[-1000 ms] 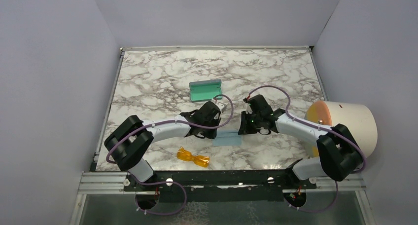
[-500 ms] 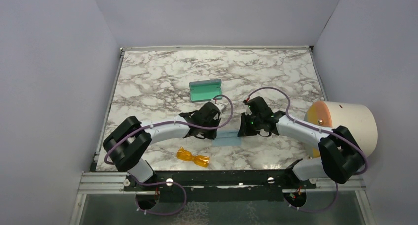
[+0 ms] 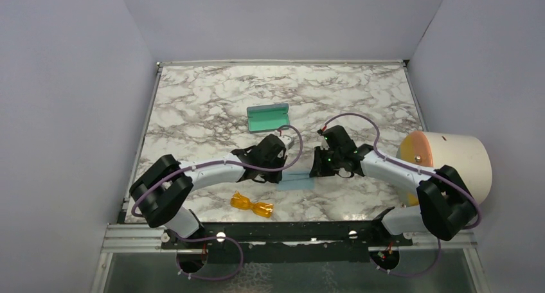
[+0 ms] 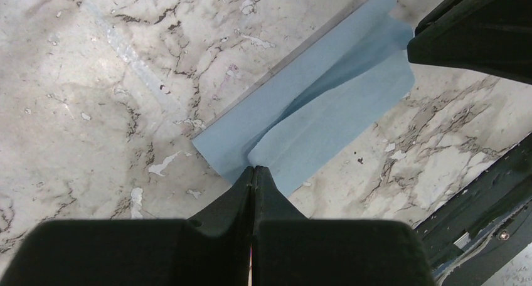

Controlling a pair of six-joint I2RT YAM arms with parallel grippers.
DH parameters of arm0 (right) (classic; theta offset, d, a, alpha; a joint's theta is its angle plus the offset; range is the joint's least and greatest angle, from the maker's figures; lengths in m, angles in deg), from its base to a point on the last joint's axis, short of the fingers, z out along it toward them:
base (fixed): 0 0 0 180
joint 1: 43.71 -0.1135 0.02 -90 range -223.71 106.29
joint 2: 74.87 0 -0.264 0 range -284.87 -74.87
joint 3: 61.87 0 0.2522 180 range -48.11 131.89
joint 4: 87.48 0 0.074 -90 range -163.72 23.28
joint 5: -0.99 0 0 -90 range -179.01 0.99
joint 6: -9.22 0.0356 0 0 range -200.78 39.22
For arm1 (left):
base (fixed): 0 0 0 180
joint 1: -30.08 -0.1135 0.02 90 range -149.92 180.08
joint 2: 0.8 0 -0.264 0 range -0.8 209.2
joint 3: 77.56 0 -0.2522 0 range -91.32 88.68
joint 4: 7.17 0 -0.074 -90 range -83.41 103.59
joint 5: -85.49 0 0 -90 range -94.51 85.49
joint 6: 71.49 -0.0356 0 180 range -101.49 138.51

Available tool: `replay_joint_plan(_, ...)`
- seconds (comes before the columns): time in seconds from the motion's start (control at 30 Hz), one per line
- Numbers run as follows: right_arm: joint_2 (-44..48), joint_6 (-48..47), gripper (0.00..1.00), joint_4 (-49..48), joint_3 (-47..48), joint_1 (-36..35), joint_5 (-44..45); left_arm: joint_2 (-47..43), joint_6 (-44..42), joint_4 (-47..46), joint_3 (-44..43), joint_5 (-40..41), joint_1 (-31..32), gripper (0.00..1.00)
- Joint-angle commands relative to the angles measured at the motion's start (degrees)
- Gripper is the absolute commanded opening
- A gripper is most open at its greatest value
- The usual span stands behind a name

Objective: Organize the sunglasses
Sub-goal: Fold the glasses cleaning cloth at the center of the board.

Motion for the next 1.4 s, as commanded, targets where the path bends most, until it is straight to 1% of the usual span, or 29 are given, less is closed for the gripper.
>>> replay_joint_plan(0.0,0.7,0.2,0.13,-0.9,0.5,-0.5,1.1,-2.0,0.7,-0.5,1.2,-0.5,0.6,0.00)
replay_joint_plan(1.0,0.0,0.6,0.13,-1.7,-0.5,-0.5,0.8,-4.3,2.2,-0.6,2.6,-0.3,2.5,0.00)
replay_joint_plan(1.3,-0.2,0.6,0.13,-1.9,-0.5,-0.6,0.7,-3.5,2.2,-0.7,3.1,-0.1,2.9,0.00)
replay_joint_plan(1.33,-0.3,0.6,0.13,-1.9,-0.6,-0.6,0.6,-3.3,2.2,-0.7,3.1,-0.1,2.9,0.00)
replay_joint_plan(1.37,-0.3,0.6,0.13,-1.9,-0.5,-0.6,0.6,-3.0,2.2,-0.8,3.1,-0.1,3.0,0.06)
